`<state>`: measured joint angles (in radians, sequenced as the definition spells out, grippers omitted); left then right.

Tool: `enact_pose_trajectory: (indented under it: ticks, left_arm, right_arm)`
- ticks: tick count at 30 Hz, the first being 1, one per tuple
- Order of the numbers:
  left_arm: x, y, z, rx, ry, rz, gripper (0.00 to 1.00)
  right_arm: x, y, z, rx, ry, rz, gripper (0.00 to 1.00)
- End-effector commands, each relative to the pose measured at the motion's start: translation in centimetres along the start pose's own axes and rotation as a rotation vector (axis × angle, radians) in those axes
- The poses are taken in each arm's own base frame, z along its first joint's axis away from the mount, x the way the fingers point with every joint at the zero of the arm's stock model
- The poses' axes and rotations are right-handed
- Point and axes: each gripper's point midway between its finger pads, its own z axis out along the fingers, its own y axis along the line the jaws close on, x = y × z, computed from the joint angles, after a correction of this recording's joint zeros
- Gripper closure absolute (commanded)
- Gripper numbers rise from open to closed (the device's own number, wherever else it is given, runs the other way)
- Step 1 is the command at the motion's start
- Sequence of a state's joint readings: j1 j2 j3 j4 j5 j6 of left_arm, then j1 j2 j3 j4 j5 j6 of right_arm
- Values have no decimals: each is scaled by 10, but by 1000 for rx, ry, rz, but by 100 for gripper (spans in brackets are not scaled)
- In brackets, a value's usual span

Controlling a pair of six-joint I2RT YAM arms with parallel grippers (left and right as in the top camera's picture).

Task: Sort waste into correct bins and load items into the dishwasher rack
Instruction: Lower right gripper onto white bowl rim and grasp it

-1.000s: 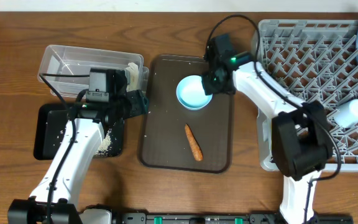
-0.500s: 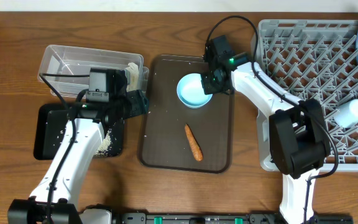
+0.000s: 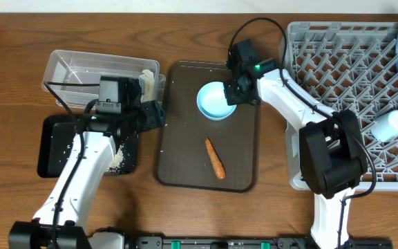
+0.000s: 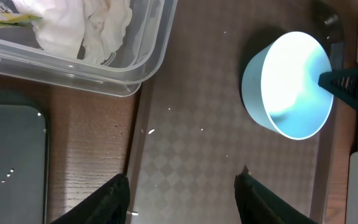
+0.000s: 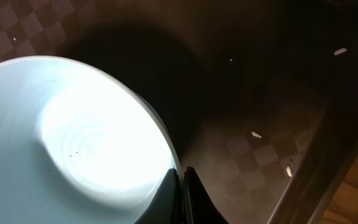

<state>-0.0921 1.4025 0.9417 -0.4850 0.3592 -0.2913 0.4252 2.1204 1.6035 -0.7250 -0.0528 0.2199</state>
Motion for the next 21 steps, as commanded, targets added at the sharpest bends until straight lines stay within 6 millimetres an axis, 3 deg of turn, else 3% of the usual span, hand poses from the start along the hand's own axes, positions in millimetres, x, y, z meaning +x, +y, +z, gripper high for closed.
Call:
enact_pose_trajectory:
  ticks: [1, 3, 8, 21]
  left_arm:
    - [-5, 1, -3, -11, -16, 5, 43]
    - [-5, 1, -3, -11, -16, 5, 43]
    - [-5, 1, -3, -11, -16, 5, 43]
    - [-5, 1, -3, -11, -16, 5, 43]
  right_arm:
    - [1, 4, 2, 12, 4, -17, 95]
    - [1, 4, 2, 12, 5, -16, 87]
    - [1, 4, 2, 12, 5, -16, 83]
    - [2, 4, 2, 12, 8, -17, 86]
